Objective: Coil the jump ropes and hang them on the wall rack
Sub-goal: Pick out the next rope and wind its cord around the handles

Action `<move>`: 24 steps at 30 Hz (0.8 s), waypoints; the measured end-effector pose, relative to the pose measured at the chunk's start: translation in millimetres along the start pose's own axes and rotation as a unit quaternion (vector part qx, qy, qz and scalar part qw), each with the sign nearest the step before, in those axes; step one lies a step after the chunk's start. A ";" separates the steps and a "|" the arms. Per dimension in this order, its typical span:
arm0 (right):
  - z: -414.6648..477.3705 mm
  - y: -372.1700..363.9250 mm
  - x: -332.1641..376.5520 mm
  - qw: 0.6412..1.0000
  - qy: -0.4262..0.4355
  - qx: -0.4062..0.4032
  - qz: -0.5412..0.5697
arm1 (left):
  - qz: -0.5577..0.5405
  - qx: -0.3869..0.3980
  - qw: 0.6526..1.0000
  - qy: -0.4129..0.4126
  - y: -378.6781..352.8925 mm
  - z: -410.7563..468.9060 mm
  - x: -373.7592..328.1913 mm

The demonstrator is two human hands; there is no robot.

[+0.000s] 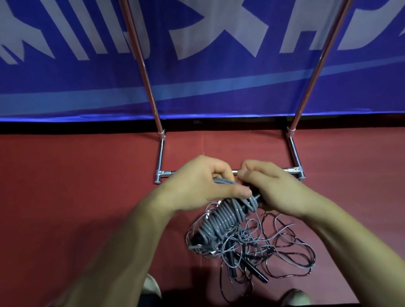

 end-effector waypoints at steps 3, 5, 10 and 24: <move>-3.8 -8.7 9.2 0.981 0.002 0.031 0.193 | -0.112 0.034 0.993 -0.013 -1.3 2.3 -2.5; -3.5 -11.2 13.8 0.962 0.020 0.045 0.268 | -0.161 0.036 0.986 0.000 0.1 5.5 -2.4; 2.1 2.4 15.2 0.917 0.048 -0.014 0.396 | -0.287 0.010 0.957 0.053 -14.0 21.6 12.4; -2.2 58.3 -20.2 0.928 0.018 -0.305 -0.212 | 0.433 -0.070 0.898 -0.023 -82.3 -5.4 -21.2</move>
Point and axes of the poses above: each hand's wrist, its own z-axis towards the middle knuckle, its own y-axis out of the back of the hand, x = y × z, the point moved 7 cm from there along z, towards the middle knuckle, and after that the axes turned 7 degrees about y, right-handed, at the moved point
